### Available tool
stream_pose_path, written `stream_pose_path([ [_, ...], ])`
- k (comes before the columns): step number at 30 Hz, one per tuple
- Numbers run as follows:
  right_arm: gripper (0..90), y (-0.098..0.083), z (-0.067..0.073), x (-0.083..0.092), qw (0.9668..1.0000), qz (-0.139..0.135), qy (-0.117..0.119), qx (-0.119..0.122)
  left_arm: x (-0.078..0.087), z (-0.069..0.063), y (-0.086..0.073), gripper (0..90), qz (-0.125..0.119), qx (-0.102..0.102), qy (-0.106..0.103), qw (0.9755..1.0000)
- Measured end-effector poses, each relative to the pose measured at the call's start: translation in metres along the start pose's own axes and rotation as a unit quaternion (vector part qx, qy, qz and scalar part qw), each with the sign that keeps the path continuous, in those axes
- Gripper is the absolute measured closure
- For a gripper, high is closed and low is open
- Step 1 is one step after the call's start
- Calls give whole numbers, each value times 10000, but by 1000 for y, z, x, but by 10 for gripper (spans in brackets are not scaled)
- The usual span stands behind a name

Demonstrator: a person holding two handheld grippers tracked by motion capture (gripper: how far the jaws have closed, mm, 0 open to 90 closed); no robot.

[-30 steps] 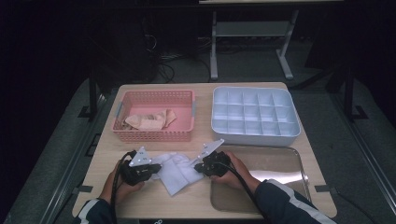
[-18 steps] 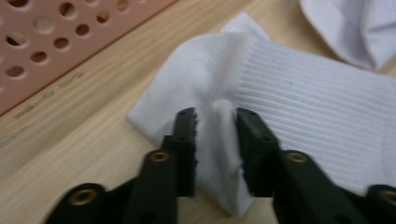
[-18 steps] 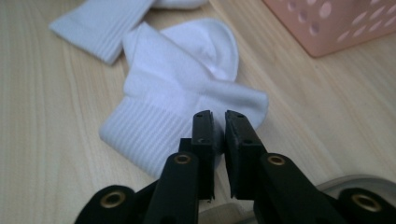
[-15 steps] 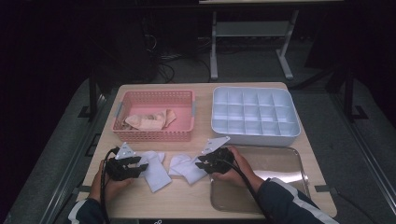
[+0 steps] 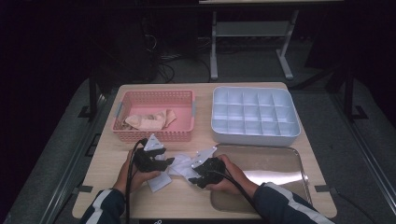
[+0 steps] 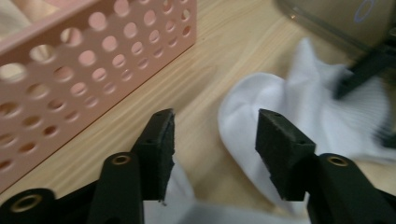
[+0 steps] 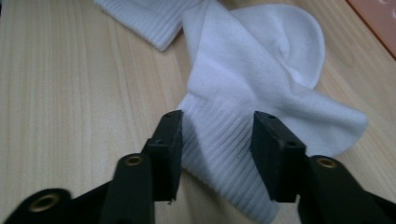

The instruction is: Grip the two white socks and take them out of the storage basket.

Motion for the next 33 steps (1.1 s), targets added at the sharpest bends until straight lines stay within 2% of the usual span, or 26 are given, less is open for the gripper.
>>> stream_pose_path([
  [1,602,-1,1,0,10000,16,20,10,-5,1,2,472,42,44,-11,10000],
  [3,679,-2,2,0,9999,-36,102,112,-15,0,3,479,135,78,-182,9997],
  [7,810,-3,3,3,9997,-59,168,165,-32,-5,-2,479,512,-91,-213,9984],
  [8,826,-3,3,5,9996,-62,182,189,-33,-6,-2,508,458,-86,-304,9985],
  [10,835,-3,4,9,9995,-66,176,263,-33,-7,-2,538,485,-105,-297,9983],
  [11,837,-2,4,12,9994,-105,196,277,-32,-7,-2,574,514,-97,-384,9979],
  [13,837,1,3,19,9992,-181,170,300,-30,-7,-2,686,516,-224,-368,9977],
  [14,837,2,3,23,9992,-225,172,289,-29,-7,-2,772,475,-204,-320,9982],
  [16,837,5,4,30,9987,-330,197,347,-23,-4,0,865,327,-185,-356,9987],
  [18,836,8,6,38,9981,-424,218,387,-14,-1,4,883,132,-163,-264,9994],
  [19,835,9,7,40,9977,-475,221,437,-5,4,8,884,-81,-66,-232,9997],
  [20,834,10,9,43,9976,-526,235,393,2,7,11,886,-264,55,-238,9994],
  [22,827,10,13,45,9973,-521,259,438,14,13,13,887,-457,120,-156,9988],
  [23,827,9,14,44,9971,-512,251,501,22,16,13,887,-583,166,-93,9981],
  [24,827,7,14,42,9963,-438,279,691,28,19,13,887,-700,213,-55,9973],
  [25,827,6,15,40,9961,-412,315,718,34,20,13,888,-817,298,-79,9962],
  [28,827,3,19,34,9958,-271,393,775,47,22,11,886,-926,348,-66,9951],
  [30,805,2,20,30,9959,-163,449,768,52,23,6,886,-858,296,-23,9959],
  [33,759,0,20,27,9963,-130,485,704,57,27,-5,883,-731,403,-54,9965],
])
Point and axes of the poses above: each handheld gripper's, and its own axes: x roughly backward along the jaws, y roughly out of its top, z roughly to its left, the point moved 6 cm from there along -x, roughly forward along the jaws, and after that the axes turned 13 degrees about x, right-handed, at the moved point
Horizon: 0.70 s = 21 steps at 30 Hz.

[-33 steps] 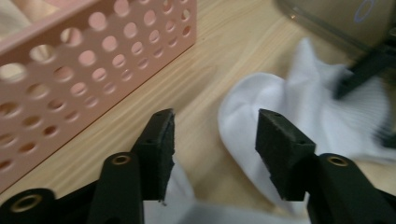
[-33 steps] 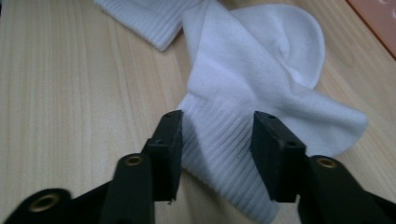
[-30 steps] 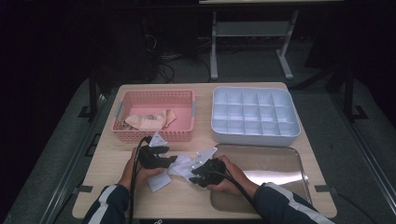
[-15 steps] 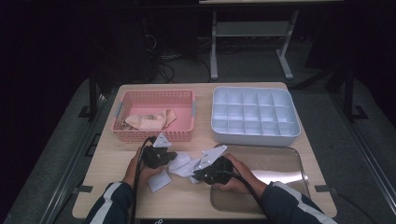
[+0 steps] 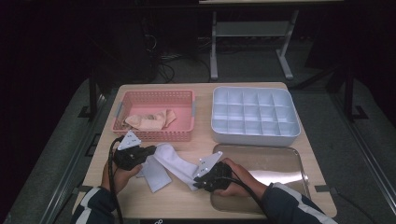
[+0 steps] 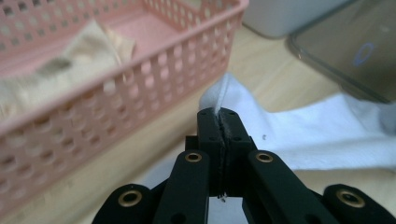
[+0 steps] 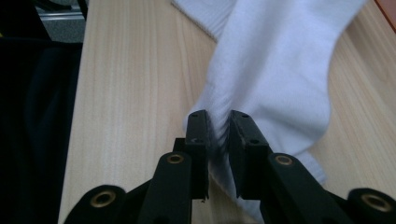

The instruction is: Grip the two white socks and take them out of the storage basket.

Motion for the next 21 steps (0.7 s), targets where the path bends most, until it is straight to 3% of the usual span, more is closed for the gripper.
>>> stream_pose_path([
  [2,639,-2,-3,0,9999,54,-130,-54,2,3,-10,865,130,36,33,9999],
  [6,588,-3,-13,6,9992,-19,-346,-199,8,6,-34,817,487,60,64,9988],
  [9,546,-3,-20,11,9968,-43,-549,-581,14,8,-42,758,521,140,137,9984],
  [11,518,-6,-27,12,9947,-38,-709,-745,16,12,-41,612,410,395,204,9982],
  [14,474,-5,-35,9,9912,-155,-707,-1107,15,11,-37,525,323,535,28,9980],
  [16,440,-2,-40,5,9907,-231,-674,-1157,9,5,-35,474,331,503,-143,9981],
  [17,410,-2,-44,1,9911,-159,-701,-1125,6,4,-34,452,367,449,-109,9983],
  [21,381,-4,-50,-14,9891,-61,-499,-1385,-8,-5,-27,359,306,423,-297,9982],
])
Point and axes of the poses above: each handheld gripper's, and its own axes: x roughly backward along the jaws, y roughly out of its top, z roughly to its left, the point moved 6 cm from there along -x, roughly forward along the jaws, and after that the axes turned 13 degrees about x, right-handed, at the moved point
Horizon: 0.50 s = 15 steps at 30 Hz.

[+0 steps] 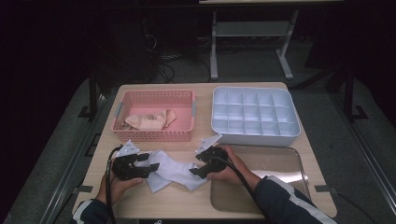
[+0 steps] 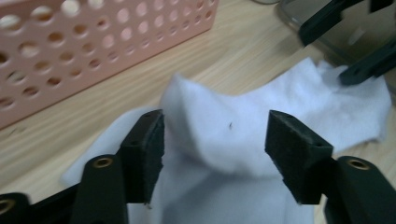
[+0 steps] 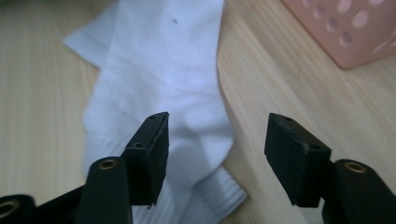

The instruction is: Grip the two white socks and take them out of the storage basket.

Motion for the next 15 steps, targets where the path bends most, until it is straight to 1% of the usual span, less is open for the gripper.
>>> stream_pose_path([
  [1,369,-1,-1,-4,9999,69,76,35,-3,0,2,335,34,-70,42,10000],
  [2,368,-2,-2,-7,9998,104,177,-31,-7,0,3,335,76,-97,130,9998],
  [3,364,-3,-3,-10,9998,139,152,-11,-11,2,3,336,148,-143,147,9997],
  [4,357,-4,-4,-12,9997,189,134,0,-15,2,3,336,179,-104,107,9997],
  [5,358,-4,-4,-14,9996,172,204,-62,-18,4,2,344,266,-112,115,9995],
  [7,368,-5,-5,-17,9995,218,228,-91,-25,7,0,385,383,-127,129,9991],
  [8,393,-5,-4,-19,9993,231,296,-91,-26,7,0,448,403,-160,132,9990],
  [9,411,-5,-5,-20,9993,232,294,-29,-27,8,0,503,469,-190,148,9986],
  [10,458,-5,-5,-19,9993,238,277,-18,-28,9,0,542,510,-220,184,9983],
  [11,560,-5,-5,-19,9993,231,289,-21,-29,11,-1,593,546,-235,223,9980],
  [12,659,-4,-5,-18,9993,153,340,59,-30,12,-1,644,617,-239,234,9975],
  [13,707,-4,-5,-16,9993,140,342,68,-32,14,-2,675,656,-198,213,9974],
  [14,775,-4,-5,-15,9993,121,339,122,-33,14,-2,708,674,-225,192,9973],
  [15,817,-3,-6,-13,9994,84,307,156,-32,15,-1,729,671,-261,199,9972],
])
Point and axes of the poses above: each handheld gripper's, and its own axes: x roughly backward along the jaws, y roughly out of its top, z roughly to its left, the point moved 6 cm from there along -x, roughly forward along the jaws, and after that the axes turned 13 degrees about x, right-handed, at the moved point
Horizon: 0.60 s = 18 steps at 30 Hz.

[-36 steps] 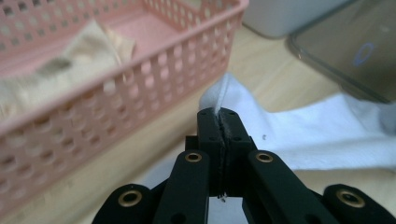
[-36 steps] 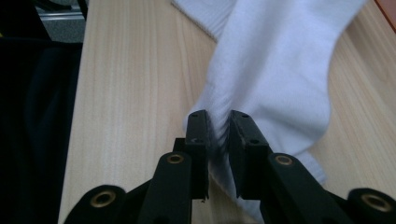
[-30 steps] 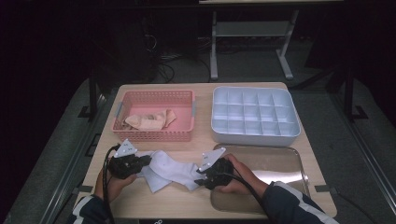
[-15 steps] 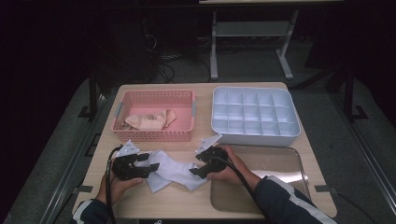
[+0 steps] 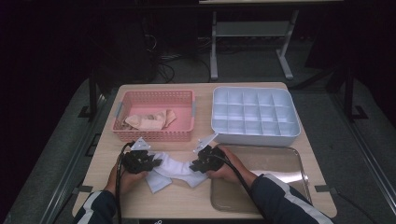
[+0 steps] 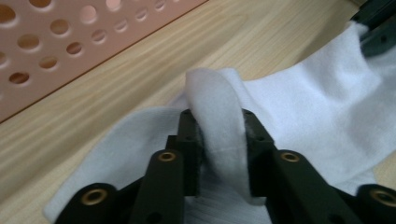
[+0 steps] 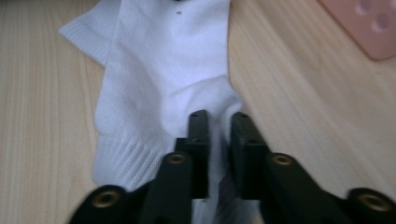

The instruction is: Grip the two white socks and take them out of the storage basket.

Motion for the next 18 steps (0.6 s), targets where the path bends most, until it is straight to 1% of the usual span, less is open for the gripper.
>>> stream_pose_path([
  [1,846,1,0,3,10000,-20,-23,-49,1,1,1,754,-45,12,24,10000],
  [2,853,2,-2,5,9999,-87,-68,-5,2,2,3,780,-114,15,37,9999],
  [3,855,4,-2,8,9998,-144,-118,-22,3,3,5,798,-175,50,54,9998],
  [4,856,7,-4,11,9996,-181,-200,-41,4,5,7,799,-237,65,68,9997],
  [5,857,9,-6,15,9993,-253,-285,-12,5,6,9,807,-317,36,101,9994],
  [6,858,12,-7,18,9990,-342,-295,-28,9,8,13,813,-453,20,175,9988],
  [7,858,17,-9,25,9981,-452,-419,51,12,9,16,812,-561,52,170,9983],
  [9,857,25,-8,35,9960,-672,-554,192,18,10,20,804,-753,0,167,9970],
  [10,858,28,-5,40,9947,-743,-614,367,20,11,21,798,-803,11,182,9966],
  [11,857,32,-1,45,9933,-831,-612,521,21,12,20,788,-800,-18,160,9967],
  [12,857,34,2,47,9923,-882,-601,628,23,13,20,774,-834,-2,150,9964],
  [13,857,37,9,49,9907,-902,-561,845,24,14,19,763,-841,29,150,9963],
  [14,857,38,15,49,9896,-883,-488,1023,25,16,17,764,-789,-3,136,9968],
  [15,856,39,21,48,9878,-876,-424,1214,26,16,15,759,-810,17,92,9967],
  [17,856,38,34,44,9854,-796,-277,1480,28,16,13,731,-816,44,124,9966],
  [18,856,37,39,40,9824,-765,-225,1688,29,15,11,732,-802,24,80,9967],
])
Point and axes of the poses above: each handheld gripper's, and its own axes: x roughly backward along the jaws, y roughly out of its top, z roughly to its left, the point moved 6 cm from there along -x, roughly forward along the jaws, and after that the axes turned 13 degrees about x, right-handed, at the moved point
